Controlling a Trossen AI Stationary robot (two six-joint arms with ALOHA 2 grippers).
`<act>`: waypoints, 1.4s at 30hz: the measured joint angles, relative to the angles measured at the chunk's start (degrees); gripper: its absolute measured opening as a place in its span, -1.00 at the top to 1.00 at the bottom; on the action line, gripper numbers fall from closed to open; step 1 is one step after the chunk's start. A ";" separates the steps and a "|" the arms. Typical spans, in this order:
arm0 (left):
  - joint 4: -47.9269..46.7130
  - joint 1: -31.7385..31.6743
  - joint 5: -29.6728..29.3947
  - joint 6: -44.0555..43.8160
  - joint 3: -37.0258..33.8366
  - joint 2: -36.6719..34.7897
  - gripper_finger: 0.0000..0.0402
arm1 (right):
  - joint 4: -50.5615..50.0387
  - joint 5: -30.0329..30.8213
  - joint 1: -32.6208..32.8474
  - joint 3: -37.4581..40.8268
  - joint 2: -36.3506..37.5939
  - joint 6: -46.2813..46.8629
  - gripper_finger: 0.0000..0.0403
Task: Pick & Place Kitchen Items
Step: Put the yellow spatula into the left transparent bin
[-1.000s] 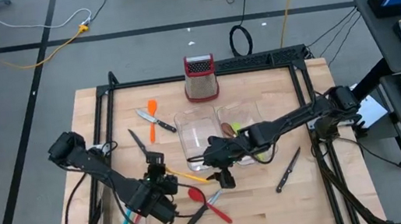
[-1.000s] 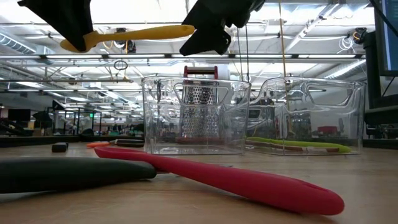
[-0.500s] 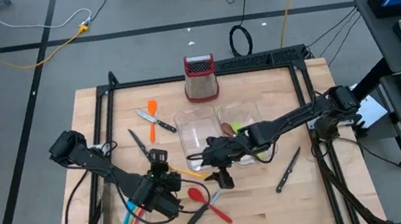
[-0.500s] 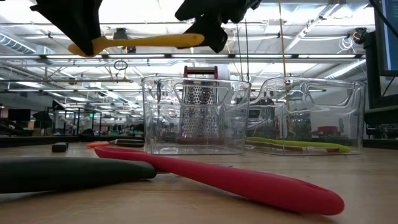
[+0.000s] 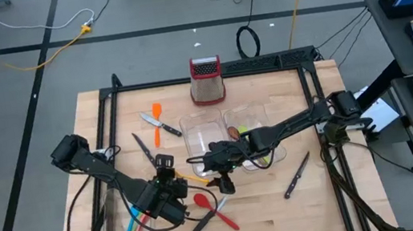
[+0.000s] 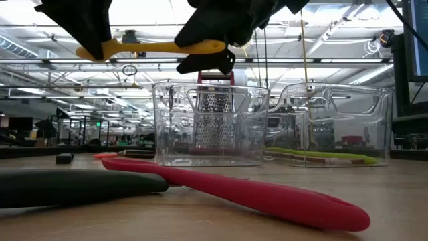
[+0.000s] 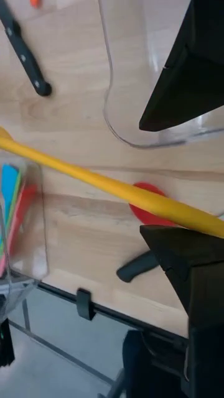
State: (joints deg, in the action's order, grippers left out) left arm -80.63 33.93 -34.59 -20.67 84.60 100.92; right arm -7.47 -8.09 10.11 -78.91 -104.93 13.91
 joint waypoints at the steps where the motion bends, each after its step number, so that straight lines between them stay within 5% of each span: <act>1: 0.07 -0.01 -0.08 0.02 0.00 0.00 0.76 | 0.09 0.43 0.00 -0.01 0.03 0.06 -0.26; 9: 1.62 0.00 -0.74 1.00 0.00 0.00 0.76 | 1.42 0.13 -0.01 -0.01 -0.01 0.44 -0.14; 23: 2.94 0.09 -3.13 1.08 0.00 0.00 0.76 | 1.73 -1.43 -0.65 0.01 -0.03 2.35 0.89; 32: 2.79 0.02 -3.92 -0.80 0.02 -0.02 0.72 | 1.54 0.63 -0.96 0.01 -0.03 1.79 0.91; 42: 2.44 0.13 -6.78 -1.05 0.02 -0.30 0.23 | 2.36 1.37 -0.97 0.01 -0.03 1.40 0.91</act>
State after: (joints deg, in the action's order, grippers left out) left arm -78.19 34.06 -41.37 -21.71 84.62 100.62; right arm -5.11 -6.72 9.13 -78.89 -104.97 15.31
